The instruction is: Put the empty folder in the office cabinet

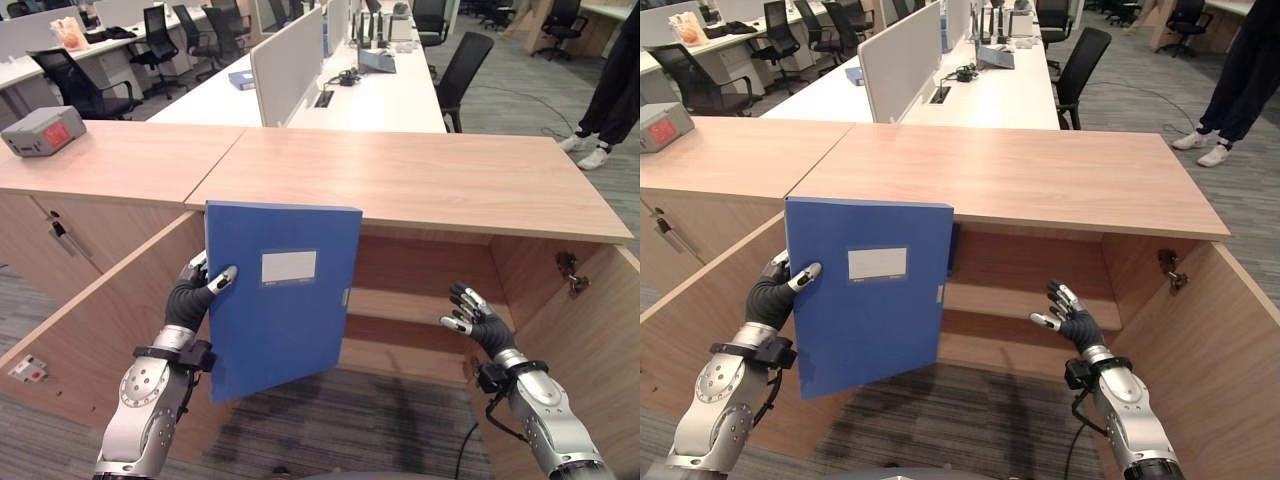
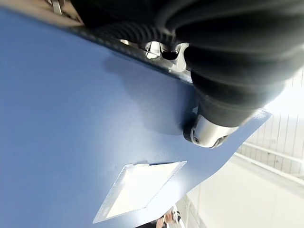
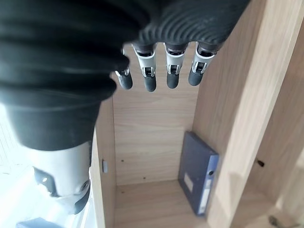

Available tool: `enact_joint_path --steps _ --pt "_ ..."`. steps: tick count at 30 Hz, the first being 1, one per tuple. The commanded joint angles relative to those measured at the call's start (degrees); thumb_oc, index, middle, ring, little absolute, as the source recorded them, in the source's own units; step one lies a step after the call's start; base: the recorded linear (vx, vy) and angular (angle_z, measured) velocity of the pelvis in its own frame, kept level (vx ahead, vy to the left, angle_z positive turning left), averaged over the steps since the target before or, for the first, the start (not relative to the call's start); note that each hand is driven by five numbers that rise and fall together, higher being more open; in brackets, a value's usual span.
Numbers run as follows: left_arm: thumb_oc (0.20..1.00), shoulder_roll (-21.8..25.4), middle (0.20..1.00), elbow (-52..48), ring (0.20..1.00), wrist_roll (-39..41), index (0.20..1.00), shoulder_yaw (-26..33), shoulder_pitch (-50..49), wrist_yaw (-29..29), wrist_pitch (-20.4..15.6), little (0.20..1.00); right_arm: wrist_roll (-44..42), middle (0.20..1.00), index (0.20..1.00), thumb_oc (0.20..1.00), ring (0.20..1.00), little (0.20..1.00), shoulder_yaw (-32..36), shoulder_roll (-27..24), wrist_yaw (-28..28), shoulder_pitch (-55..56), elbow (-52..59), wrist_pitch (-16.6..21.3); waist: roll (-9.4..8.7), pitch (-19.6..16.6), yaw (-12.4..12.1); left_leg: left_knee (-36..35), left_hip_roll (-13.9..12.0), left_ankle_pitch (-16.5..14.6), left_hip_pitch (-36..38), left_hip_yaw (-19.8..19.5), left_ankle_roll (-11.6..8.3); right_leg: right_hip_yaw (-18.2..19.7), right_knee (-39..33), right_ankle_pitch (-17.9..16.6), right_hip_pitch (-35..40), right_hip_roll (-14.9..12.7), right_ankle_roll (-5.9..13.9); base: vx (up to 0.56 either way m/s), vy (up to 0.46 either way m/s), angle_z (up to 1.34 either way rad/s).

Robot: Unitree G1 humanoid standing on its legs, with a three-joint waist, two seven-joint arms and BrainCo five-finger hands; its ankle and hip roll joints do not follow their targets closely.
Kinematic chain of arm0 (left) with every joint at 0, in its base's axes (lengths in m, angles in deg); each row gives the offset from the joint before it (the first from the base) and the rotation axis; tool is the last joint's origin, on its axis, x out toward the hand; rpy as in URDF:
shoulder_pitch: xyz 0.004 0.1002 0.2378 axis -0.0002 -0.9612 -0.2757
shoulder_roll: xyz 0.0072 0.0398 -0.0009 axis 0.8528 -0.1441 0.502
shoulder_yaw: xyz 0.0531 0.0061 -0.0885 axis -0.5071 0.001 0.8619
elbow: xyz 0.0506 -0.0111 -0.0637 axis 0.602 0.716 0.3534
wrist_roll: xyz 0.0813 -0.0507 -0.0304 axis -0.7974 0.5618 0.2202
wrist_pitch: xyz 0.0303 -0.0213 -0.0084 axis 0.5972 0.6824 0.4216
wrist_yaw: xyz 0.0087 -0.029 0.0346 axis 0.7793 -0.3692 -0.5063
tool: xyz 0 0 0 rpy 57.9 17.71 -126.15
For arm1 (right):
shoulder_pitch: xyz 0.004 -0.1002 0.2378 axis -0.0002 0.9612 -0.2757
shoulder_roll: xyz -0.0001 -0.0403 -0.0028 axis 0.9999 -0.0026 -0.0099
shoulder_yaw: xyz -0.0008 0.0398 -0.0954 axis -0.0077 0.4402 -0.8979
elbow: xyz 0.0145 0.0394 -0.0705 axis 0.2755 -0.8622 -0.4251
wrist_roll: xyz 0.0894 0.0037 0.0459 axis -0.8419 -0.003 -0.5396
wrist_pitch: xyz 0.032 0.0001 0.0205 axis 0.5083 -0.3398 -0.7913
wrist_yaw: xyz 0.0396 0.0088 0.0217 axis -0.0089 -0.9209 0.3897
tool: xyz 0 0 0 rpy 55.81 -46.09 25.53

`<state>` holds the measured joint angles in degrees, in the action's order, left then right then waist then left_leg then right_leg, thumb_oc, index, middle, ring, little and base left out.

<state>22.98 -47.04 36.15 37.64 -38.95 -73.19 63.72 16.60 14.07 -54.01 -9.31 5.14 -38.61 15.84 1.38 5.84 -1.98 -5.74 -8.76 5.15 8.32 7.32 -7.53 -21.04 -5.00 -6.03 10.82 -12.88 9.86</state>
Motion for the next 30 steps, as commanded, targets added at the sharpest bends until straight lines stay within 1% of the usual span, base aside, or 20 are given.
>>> enact_joint_path --steps 1,5,7,9,13,14,22,30 --pt "0.2 0.87 0.2 -4.07 0.2 -0.88 0.2 0.28 8.13 0.38 -4.15 0.2 -3.38 1.0 1.0 1.0 1.0 1.0 -0.53 -0.33 2.02 -7.14 5.07 2.58 -1.02 1.85 -0.02 0.74 1.71 -7.64 3.12 2.63 1.19 0.98 3.01 7.12 0.3 -1.16 1.28 0.0 0.0 0.0" --pt "0.2 0.26 0.2 -4.44 0.2 -1.35 0.2 -0.48 10.03 0.92 -4.24 0.2 -3.9 1.0 1.0 1.0 1.0 1.0 -2.34 1.03 4.18 -7.73 6.65 1.84 -1.19 1.58 0.2 0.74 1.69 -7.77 3.24 2.61 1.21 1.12 3.42 7.47 0.33 -1.08 1.19 0.0 0.0 0.0" --pt "0.2 0.27 0.2 -4.41 0.2 -1.37 0.2 -0.47 10.06 0.92 -4.25 0.2 -3.9 1.0 1.0 1.0 1.0 1.0 -2.33 1.04 4.2 -7.76 6.66 1.81 -1.2 1.59 0.22 0.74 1.69 -7.77 3.23 2.6 1.2 1.12 3.44 7.49 0.31 -1.08 1.19 0.0 0.0 0.0" --pt "0.2 -0.19 0.2 -4.35 0.2 -1.3 0.2 -1.62 11.69 1.67 -4.24 0.2 -4.58 1.0 1.0 1.0 1.0 1.0 -3.88 1.65 5.81 -8.54 7.49 1.27 -1.34 1.42 0.29 0.74 1.66 -7.8 3.36 2.67 1.18 1.03 3.36 7.41 0.33 -1.06 1.17 0.0 0.0 0.0" --pt "0.2 -0.71 0.2 -4.67 0.2 -0.58 0.2 -3.52 12.85 2.99 -3.81 0.2 -4.45 1.0 1.0 1.0 1.0 1.0 -5.67 2.08 6.77 -10.08 7.76 1.04 -1.41 1.3 0.3 0.74 1.67 -7.73 3.36 2.77 1.24 0.93 3.11 7.29 0.34 -1.04 1.16 0.0 0.0 0.0" --pt "0.2 -1.07 0.2 -5.12 0.2 0.13 0.2 -4.74 13.56 3.78 -3.54 0.2 -4.66 1.0 1.0 1.0 1.0 1.0 -6.9 2.59 7.41 -11.06 8.01 0.96 -1.45 1.27 0.25 0.74 1.68 -7.7 3.31 2.7 1.3 0.95 3.11 7.26 0.26 -1.02 1.14 0.0 0.0 0.0" --pt "0.2 -2.19 0.2 -5.43 0.2 2.33 0.2 -7.64 14.89 5.49 -2.5 0.2 -4.08 1.0 1.0 1.0 1.0 1.0 -9.39 4.19 8.28 -12.92 8.39 0.58 -1.55 1.29 0.33 0.74 1.73 -7.72 3.24 2.58 1.38 0.98 2.99 7.15 0.26 -1.05 1.15 0.0 0.0 0.0" --pt "0.2 -4.46 0.2 -5.33 0.2 6.1 0.2 -11.9 16.07 6.26 -1.1 0.2 -4.39 1.0 1.0 1.0 1.0 1.0 -11.71 6.89 7.24 -14.9 7.45 0.96 -1.5 1.43 0.49 0.74 1.81 -7.68 3.18 2.34 1.57 1.02 3.01 7.02 0.19 -1.05 1.08 0.0 0.0 0.0"
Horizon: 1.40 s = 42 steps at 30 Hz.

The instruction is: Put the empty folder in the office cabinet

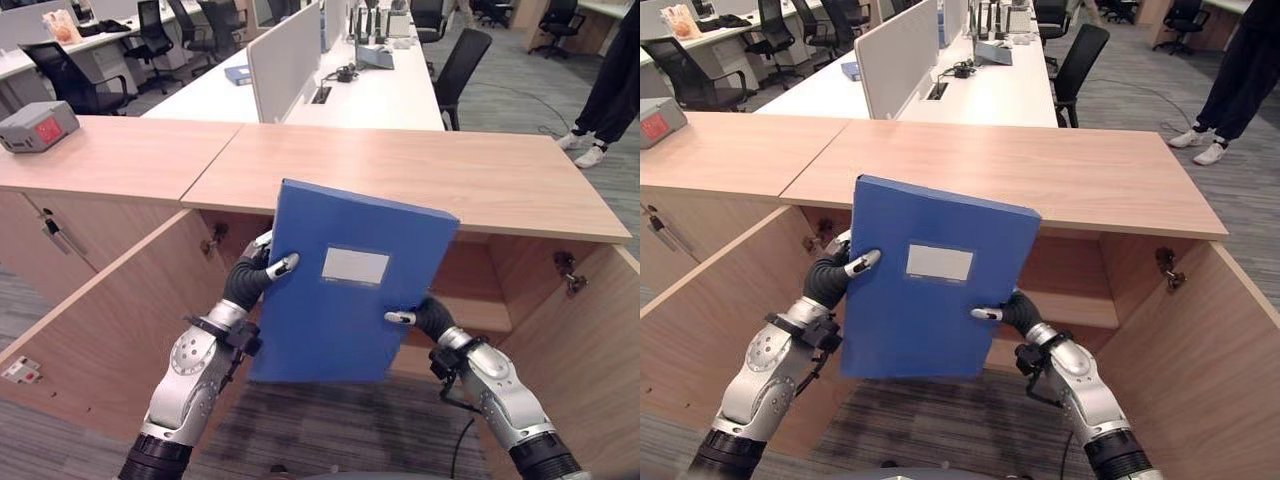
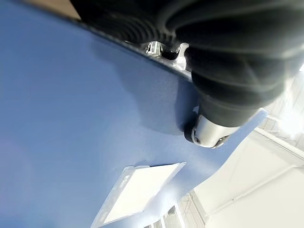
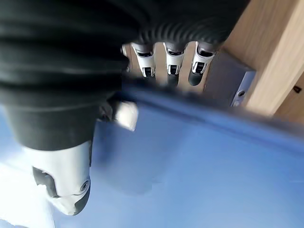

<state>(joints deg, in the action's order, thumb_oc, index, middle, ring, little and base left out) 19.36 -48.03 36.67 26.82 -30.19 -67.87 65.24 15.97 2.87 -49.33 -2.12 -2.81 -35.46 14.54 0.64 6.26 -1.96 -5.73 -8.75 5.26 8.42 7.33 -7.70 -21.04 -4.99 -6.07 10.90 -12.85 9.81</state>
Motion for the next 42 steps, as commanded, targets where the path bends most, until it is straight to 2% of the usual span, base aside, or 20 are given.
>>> enact_joint_path --steps 1,7,11,12,13,19,25,26,27,28,33,36,38,42 --pt "0.2 -0.83 0.2 -4.33 0.2 5.59 0.2 -1.08 7.34 0.95 -2.62 0.2 -3.76 1.0 1.0 1.0 1.0 1.0 -0.51 2.22 0.04 -6.98 4.27 2.28 -0.76 1.02 0.46 0.73 1.8 -7.8 3.08 2.34 1.74 1.02 3.0 7.07 0.1 -1.09 1.12 0.0 0.0 0.0" --pt "0.2 -1.72 0.2 -4.23 0.2 7.27 0.2 -3.42 8.25 1.17 -1.83 0.2 -4.17 1.0 1.0 1.0 1.0 1.0 -1.58 3.22 -0.61 -7.78 3.29 2.37 -0.73 1.0 0.59 0.73 1.85 -7.77 3.05 2.3 1.83 1.08 3.07 7.04 0.01 -1.11 1.1 0.0 0.0 0.0" --pt "0.2 -2.73 0.2 -4.65 0.2 9.08 0.2 -6.17 10.34 1.01 -1.39 0.2 -7.5 1.0 1.0 1.0 1.0 1.0 -3.86 5.18 -0.65 -8.87 2.3 2.13 -0.83 1.09 0.74 0.73 1.91 -7.75 2.99 2.22 1.93 1.13 3.22 6.95 -0.14 -1.19 1.15 0.0 0.0 0.0" --pt "0.2 -2.93 0.2 -4.76 0.2 9.27 0.2 -6.59 10.69 0.87 -1.39 0.2 -8.1 0.837 0.837 0.837 0.837 0.837 -4.24 5.44 -0.54 -9.02 2.18 2.07 -0.84 1.08 0.81 0.73 1.93 -7.77 2.97 2.21 1.94 1.15 3.21 6.93 -0.18 -1.19 1.15 0.0 0.0 0.0" --pt "0.2 -2.91 0.2 -4.79 0.2 9.28 0.2 -6.82 11.02 0.67 -1.49 0.2 -8.53 0.2 0.2 0.2 0.2 0.2 -4.55 5.64 -0.63 -9.29 2.12 2.25 -0.82 1.11 0.83 0.73 1.93 -7.73 2.96 2.25 1.95 1.19 3.25 6.91 -0.23 -1.18 1.16 0.0 0.0 0.0" --pt "0.2 -3.03 0.2 -4.56 0.2 9.56 0.2 -7.24 11.31 0.31 -1.58 0.2 -10.86 0.2 0.2 0.2 0.2 0.2 -4.69 6.09 -0.17 -8.87 3.22 2.12 -0.88 1.13 0.97 0.73 1.98 -7.69 2.73 2.3 1.92 1.34 3.47 6.98 -0.56 -1.15 1.2 0.0 0.0 0.0" --pt "0.2 -2.46 0.2 -4.31 0.2 8.13 0.2 -5.21 9.3 0.23 -1.63 0.2 -10.19 0.2 0.2 0.2 0.2 0.2 -3.36 5.76 -0.16 -7.79 3.21 1.82 -0.9 1.06 0.72 0.73 2.0 -7.76 2.67 2.27 1.93 1.29 3.59 7.01 -0.65 -1.15 1.22 0.0 0.0 0.0" --pt "0.319 -2.18 0.319 -4.04 0.319 7.12 0.319 -4.56 8.75 0.0 -1.74 0.319 -9.76 0.2 0.2 0.2 0.2 0.2 -2.89 5.61 -0.36 -7.41 3.0 1.74 -0.92 1.08 0.64 0.73 2.03 -7.77 2.65 2.26 1.91 1.26 3.59 7.01 -0.66 -1.15 1.22 0.0 0.0 0.0" --pt "0.868 -1.84 0.868 -3.87 0.868 6.37 0.868 -3.71 8.04 -0.17 -1.78 0.868 -9.23 0.2 0.2 0.2 0.2 0.2 -2.37 5.35 -0.45 -6.93 2.78 1.63 -0.96 1.02 0.58 0.73 2.03 -7.8 2.63 2.25 1.89 1.26 3.58 7.04 -0.68 -1.14 1.21 0.0 0.0 0.0" --pt "1.0 -1.62 1.0 -3.55 1.0 5.56 1.0 -2.7 7.18 -0.4 -1.92 1.0 -8.32 0.2 0.2 0.2 0.2 0.2 -1.69 5.05 -0.73 -6.54 2.38 1.53 -1.02 1.02 0.46 0.73 2.03 -7.82 2.59 2.23 1.89 1.19 3.58 7.04 -0.67 -1.14 1.21 0.0 0.0 0.0" --pt "1.0 -1.79 1.0 0.45 1.0 4.75 1.0 0.76 2.73 -1.47 -0.97 1.0 -4.51 0.2 0.2 0.2 0.2 0.2 2.5 4.21 -2.92 -3.57 -0.54 1.17 -1.02 1.07 0.27 0.73 2.01 -7.86 2.5 2.12 1.96 1.16 3.75 7.12 -0.73 -1.08 1.17 0.0 0.0 0.0" --pt "1.0 -0.09 1.0 1.88 1.0 -0.37 1.0 4.18 -0.39 -1.07 -1.1 1.0 -3.48 0.2 0.2 0.2 0.2 0.2 5.74 4.15 -3.21 -0.87 -2.51 0.93 -1.03 1.1 0.07 0.73 2.05 -7.86 2.2 1.89 1.96 1.03 3.91 7.29 -0.9 -0.95 1.17 0.0 0.0 0.0" --pt "1.0 1.63 1.0 2.31 1.0 -3.29 1.0 6.33 -2.38 0.19 -1.27 1.0 -2.74 0.2 0.2 0.2 0.2 0.2 7.76 3.79 -3.06 0.78 -3.71 0.63 -1.01 1.14 0.05 0.73 2.04 -7.82 2.04 1.83 1.9 0.99 4.01 7.37 -1.09 -0.92 1.19 0.0 0.0 0.0" --pt "1.0 2.75 1.0 5.84 1.0 -2.97 1.0 9.24 -8.34 4.72 0.24 1.0 -0.59 0.2 0.2 0.2 0.2 0.2 11.32 2.73 -2.03 5.29 -7.81 -0.45 -0.87 1.18 0.27 0.73 2.01 -7.91 1.91 2.02 1.86 1.06 4.07 7.4 -1.38 -0.85 1.23 0.01 0.004 0.01"
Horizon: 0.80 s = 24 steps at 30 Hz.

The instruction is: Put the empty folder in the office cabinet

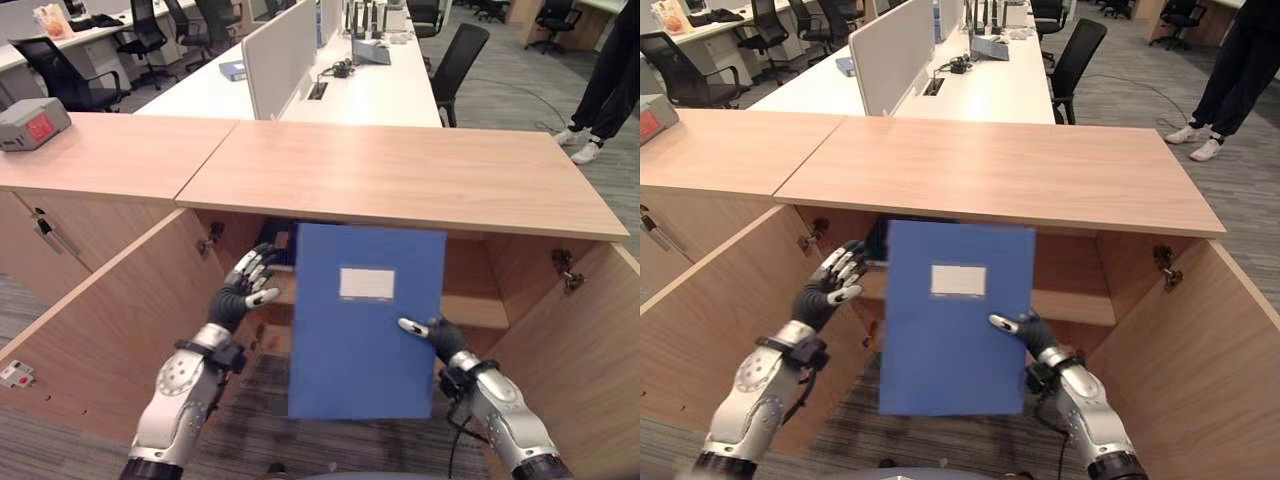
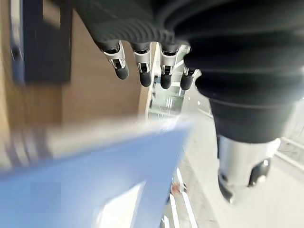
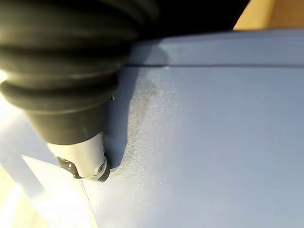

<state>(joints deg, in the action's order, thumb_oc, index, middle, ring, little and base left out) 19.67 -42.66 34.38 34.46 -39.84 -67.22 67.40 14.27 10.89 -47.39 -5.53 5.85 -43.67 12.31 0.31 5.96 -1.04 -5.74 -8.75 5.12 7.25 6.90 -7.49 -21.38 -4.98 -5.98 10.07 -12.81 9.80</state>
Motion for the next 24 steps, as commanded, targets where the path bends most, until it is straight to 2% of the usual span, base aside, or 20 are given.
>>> enact_joint_path --steps 1,8,11,16,20,22,23,24 --pt "1.0 2.92 1.0 1.5 1.0 -1.49 1.0 1.97 0.22 5.09 -1.65 1.0 1.63 0.2 0.2 0.2 0.2 0.2 4.02 0.56 1.55 -2.56 -0.7 1.61 -0.52 1.52 -0.57 0.74 2.04 -7.75 3.01 2.42 1.64 1.42 4.15 7.33 -0.68 -0.81 1.24 0.0 0.0 0.0" --pt "1.0 6.29 1.0 6.86 1.0 -6.19 1.0 1.97 -3.98 10.45 -0.83 1.0 1.53 0.2 0.2 0.2 0.2 0.2 6.55 -0.31 3.5 0.04 -4.45 1.01 -0.43 1.74 -0.33 0.74 2.1 -7.66 2.72 2.38 1.67 1.72 4.61 7.41 -1.22 -0.73 1.36 0.0 0.0 0.0" --pt "1.0 6.75 1.0 12.6 1.0 -8.86 1.0 -0.49 -4.88 12.9 -0.28 1.0 0.89 0.2 0.2 0.2 0.2 0.2 6.37 0.69 3.28 -0.21 -7.57 1.48 -0.27 1.81 -0.24 0.74 2.23 -7.6 2.55 2.39 1.77 1.78 4.65 7.3 -1.48 -0.6 1.37 0.0 0.0 0.0" --pt "1.0 5.12 1.0 21.05 1.0 -12.86 1.0 -3.71 -4.34 11.25 -0.27 1.0 -1.88 0.2 0.2 0.2 0.2 0.2 5.57 3.35 0.67 -2.02 -11.57 2.3 0.0 2.29 -0.06 0.74 2.3 -7.46 2.16 2.09 1.92 2.12 4.72 7.19 -2.23 -0.55 1.45 0.0 0.0 0.0" --pt "1.0 3.13 1.0 26.67 1.0 -12.86 1.0 -5.37 -2.42 8.62 -0.47 1.0 -3.99 0.2 0.2 0.2 0.2 0.2 5.82 4.82 -2.58 -4.05 -13.62 3.56 0.27 3.19 -0.14 0.74 2.44 -7.08 1.01 1.85 2.01 2.12 5.16 7.14 -3.38 -0.69 1.52 -0.02 0.007 0.0" --pt "1.0 2.08 1.0 29.57 1.0 -12.69 1.0 -6.73 -1.19 6.94 -0.67 1.0 -6.22 0.2 0.2 0.2 0.2 0.2 6.19 5.9 -5.21 -6.14 -15.15 4.5 0.55 4.29 -0.21 0.74 2.56 -6.72 -0.02 1.55 2.14 2.05 5.76 7.1 -4.59 -0.74 1.53 -0.09 0.013 0.04" --pt "1.0 1.54 1.0 31.74 1.0 -13.15 1.0 -8.19 -0.02 5.13 -1.19 1.0 -8.62 0.2 0.2 0.2 0.2 0.2 6.88 6.84 -8.28 -8.98 -17.43 5.73 1.01 5.78 -0.47 0.74 2.66 -6.34 -1.24 1.16 2.32 2.05 6.79 7.14 -6.3 -0.84 1.54 -0.11 0.014 0.03" --pt "1.0 1.49 1.0 31.89 1.0 -13.16 1.0 -8.24 0.22 5.07 -1.27 1.0 -8.68 0.2 0.2 0.2 0.2 0.2 6.93 6.8 -8.31 -9.23 -17.61 5.82 1.03 5.84 -0.52 0.74 2.66 -6.31 -1.35 1.17 2.33 2.08 6.94 7.2 -6.48 -0.87 1.53 -0.16 0.016 0.03"
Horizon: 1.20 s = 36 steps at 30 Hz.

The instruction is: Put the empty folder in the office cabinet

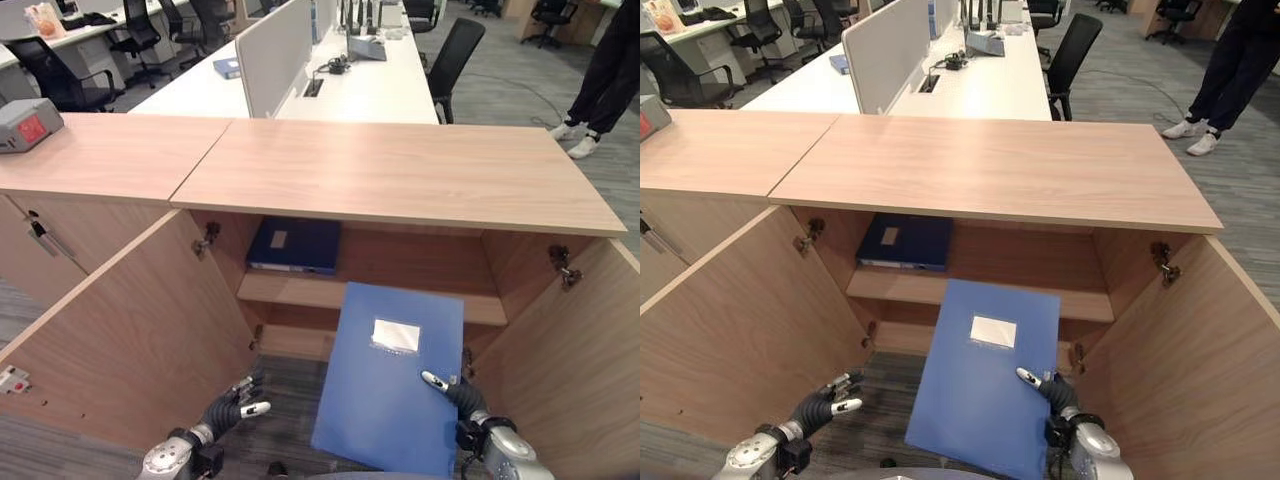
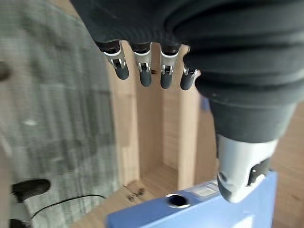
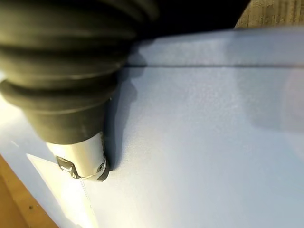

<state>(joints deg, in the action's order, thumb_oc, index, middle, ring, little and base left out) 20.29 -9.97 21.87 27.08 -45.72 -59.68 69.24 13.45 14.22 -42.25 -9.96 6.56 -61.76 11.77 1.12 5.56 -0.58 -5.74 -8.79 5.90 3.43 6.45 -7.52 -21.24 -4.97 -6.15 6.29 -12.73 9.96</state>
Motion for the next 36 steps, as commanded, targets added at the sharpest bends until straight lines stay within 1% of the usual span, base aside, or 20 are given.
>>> enact_joint_path --steps 1,7,8,15,16,17,18,19,20,21,22,23,24,25,26,27,29,33,34,36 --pt "1.0 0.5 1.0 0.18 1.0 -0.39 1.0 -2.36 7.15 -3.76 -3.29 1.0 -9.96 0.2 0.2 0.2 0.2 0.2 3.66 2.35 -6.41 -13.44 -1.78 7.31 0.73 7.77 -1.39 0.87 2.76 -6.63 1.09 1.33 2.52 2.11 7.92 7.37 -4.46 -1.14 1.27 -0.13 0.011 0.07" --pt "1.0 0.25 1.0 1.65 1.0 2.01 1.0 -6.36 9.68 -5.53 -3.59 1.0 -17.53 0.2 0.2 0.2 0.2 0.2 5.2 2.79 -11.76 -24.61 -9.16 9.48 2.44 11.33 -3.22 1.9 3.05 -5.36 -2.72 0.72 2.66 2.08 9.25 7.29 -7.95 -1.67 1.15 -0.1 0.009 0.04" --pt "1.0 0.4 1.0 1.73 1.0 2.97 1.0 -8.02 10.57 -5.99 -3.76 1.0 -20.91 0.2 0.2 0.2 0.2 0.2 5.98 2.8 -13.33 -29.0 -12.12 10.35 2.97 12.23 -3.96 2.48 3.12 -5.18 -4.17 0.71 2.62 2.22 9.64 7.19 -9.26 -1.79 1.12 -0.06 0.02 0.0" --pt "1.0 0.84 1.0 2.65 1.0 5.48 1.0 -12.0 13.62 -7.07 -3.88 1.0 -33.28 0.2 0.2 0.2 0.2 0.2 11.9 -2.08 -17.39 -43.51 -21.78 13.29 3.51 13.54 -5.9 3.92 3.06 -5.78 -6.56 0.55 2.84 1.56 11.72 7.54 -11.3 -2.68 1.7 -0.02 0.037 0.05" --pt "1.0 1.42 1.0 2.21 1.0 6.24 1.0 -12.09 13.89 -6.94 -3.59 1.0 -35.03 0.2 0.2 0.2 0.2 0.2 13.57 -3.32 -17.65 -44.15 -22.24 13.59 3.21 13.51 -6.24 4.96 3.1 -7.21 -6.18 0.4 3.22 1.3 15.49 8.09 -11.85 -3.53 2.57 0.0 0.035 0.03" --pt "1.0 1.47 1.0 2.16 1.0 6.26 1.0 -12.11 13.95 -6.94 -3.56 1.0 -35.07 0.2 0.2 0.2 0.2 0.2 13.63 -3.36 -17.6 -44.2 -22.27 13.58 3.15 13.54 -6.27 5.12 3.2 -6.95 -6.5 0.4 3.32 1.32 15.56 7.79 -12.13 -3.65 2.52 0.06 0.066 0.11" --pt "1.0 1.98 1.0 1.94 1.0 6.17 1.0 -11.8 13.77 -6.77 -3.56 1.0 -35.51 0.2 0.2 0.2 0.2 0.2 13.96 -3.85 -17.64 -43.92 -22.39 13.57 3.1 13.2 -6.45 5.59 3.01 -8.02 -5.84 0.67 3.54 0.93 18.93 7.87 -12.68 -4.33 3.71 0.02 0.075 0.2" --pt "1.0 2.36 1.0 1.65 1.0 6.37 1.0 -11.4 13.1 -6.69 -3.55 1.0 -35.46 0.2 0.2 0.2 0.2 0.2 14.01 -3.62 -17.55 -43.85 -22.43 13.41 3.02 13.11 -6.65 6.12 2.97 -8.51 -5.47 1.1 3.78 0.93 23.74 5.92 -15.06 -5.56 4.77 0.05 0.069 0.2" --pt "1.0 3.39 1.0 1.27 1.0 6.74 1.0 -10.37 11.93 -7.07 -3.59 1.0 -35.39 0.2 0.2 0.2 0.2 0.2 14.5 -4.21 -17.31 -44.33 -22.4 12.63 4.34 14.01 -6.56 7.63 0.46 -9.63 -3.93 1.73 3.87 1.68 34.23 2.92 -19.81 -5.97 5.04 0.03 0.034 0.07" --pt "1.0 3.52 1.0 1.2 1.0 7.04 1.0 -9.78 11.41 -7.34 -3.67 1.0 -35.01 0.2 0.2 0.2 0.2 0.2 14.58 -4.08 -17.41 -44.2 -22.53 12.24 4.75 13.84 -6.67 7.74 -0.2 -9.72 -3.57 1.97 3.89 1.97 35.28 1.83 -21.09 -5.95 5.04 0.21 -0.108 -0.31" --pt "1.0 3.58 1.0 1.51 1.0 7.86 1.0 -8.9 11.22 -7.38 -3.74 1.0 -35.58 0.2 0.2 0.2 0.2 0.2 14.96 -3.72 -17.4 -44.06 -22.07 12.26 3.91 13.25 -7.01 7.43 0.13 -11.25 -2.07 2.06 2.98 1.16 27.96 2.95 -20.2 -8.71 5.04 0.38 -0.254 -0.49" --pt "1.0 3.83 1.0 2.84 1.0 8.46 1.0 -8.22 11.63 -7.42 -3.57 1.0 -36.01 0.2 0.2 0.2 0.2 0.2 15.25 -3.81 -17.47 -43.55 -21.71 12.78 3.24 13.25 -7.13 7.09 -0.23 -12.47 0.04 1.53 1.18 -1.16 17.64 2.01 -18.78 -12.06 5.04 0.58 -0.431 -0.35" --pt "1.0 3.81 1.0 4.84 1.0 8.41 1.0 -7.43 11.97 -7.63 -3.74 1.0 -35.53 0.2 0.2 0.2 0.2 0.2 15.58 -3.81 -17.42 -42.18 -22.62 12.62 3.12 12.51 -6.94 7.58 -1.69 -13.62 1.49 0.88 -0.4 -2.45 9.34 -2.23 -16.72 -13.75 5.04 0.48 -0.407 0.03" --pt "1.0 3.8 1.0 5.52 1.0 8.11 1.0 -7.16 12.07 -7.82 -3.9 1.0 -35.45 0.2 0.2 0.2 0.2 0.2 16.08 -3.93 -17.34 -41.37 -23.0 12.32 2.7 12.08 -6.42 7.68 -1.99 -13.54 1.69 0.22 -0.86 -1.2 7.99 -4.04 -16.73 -14.35 5.04 0.37 -0.321 0.29" --pt "1.0 3.86 1.0 5.76 1.0 7.8 1.0 -7.04 12.18 -7.65 -3.84 1.0 -35.29 0.2 0.2 0.2 0.2 0.2 16.34 -4.21 -17.39 -40.51 -23.17 11.99 2.13 11.49 -6.2 7.71 -1.76 -13.87 1.94 0.1 -1.18 -0.5 6.69 -3.79 -16.19 -14.27 5.04 0.25 -0.201 0.35" --pt "1.0 3.72 1.0 6.18 1.0 7.63 1.0 -6.53 11.9 -7.45 -3.84 1.0 -35.5 0.2 0.2 0.2 0.2 0.2 17.04 -4.04 -17.16 -39.32 -23.37 11.68 1.49 10.73 -6.0 7.84 -1.36 -14.16 2.5 -0.11 -1.54 -0.16 6.63 -5.77 -15.78 -13.96 5.04 0.26 -0.168 0.4" --pt "1.0 2.97 1.0 8.19 1.0 6.63 1.0 -5.59 11.18 -7.3 -3.76 1.0 -35.32 0.2 0.2 0.2 0.2 0.2 17.2 -3.27 -16.56 -36.34 -23.37 11.36 0.97 9.15 -5.55 7.74 -1.52 -14.36 3.41 -0.14 -2.07 0.01 5.55 -5.8 -14.85 -13.03 5.04 0.26 -0.155 0.39" --pt "1.0 1.11 1.0 11.65 1.0 6.18 1.0 -3.72 9.27 -7.34 -3.03 1.0 -35.54 0.2 0.2 0.2 0.2 0.2 17.87 -1.57 -15.7 -30.58 -21.55 11.26 2.13 6.76 -3.21 7.14 -4.33 -13.68 5.08 -0.81 -3.84 -0.66 5.67 -3.09 -12.79 -10.45 5.04 0.24 -0.184 0.33" --pt "1.0 0.63 1.0 12.66 1.0 6.21 1.0 -3.26 8.91 -7.19 -2.93 1.0 -35.66 0.2 0.2 0.2 0.2 0.2 17.7 -1.44 -15.6 -29.36 -21.02 11.31 2.76 6.41 -2.37 8.13 -5.47 -13.5 4.98 -1.01 -4.54 -1.16 5.57 -1.5 -11.73 -9.34 5.04 0.2 -0.231 -0.03" --pt "1.0 0.17 1.0 13.88 1.0 6.27 1.0 -2.35 8.36 -6.79 -2.56 1.0 -35.79 0.2 0.2 0.2 0.2 0.2 17.35 -1.38 -14.83 -28.19 -21.07 11.3 3.59 6.19 -2.03 12.53 -7.02 -10.27 3.75 -1.56 -5.99 -1.85 4.71 0.93 -9.73 -7.07 3.49 0.16 -0.238 0.18"
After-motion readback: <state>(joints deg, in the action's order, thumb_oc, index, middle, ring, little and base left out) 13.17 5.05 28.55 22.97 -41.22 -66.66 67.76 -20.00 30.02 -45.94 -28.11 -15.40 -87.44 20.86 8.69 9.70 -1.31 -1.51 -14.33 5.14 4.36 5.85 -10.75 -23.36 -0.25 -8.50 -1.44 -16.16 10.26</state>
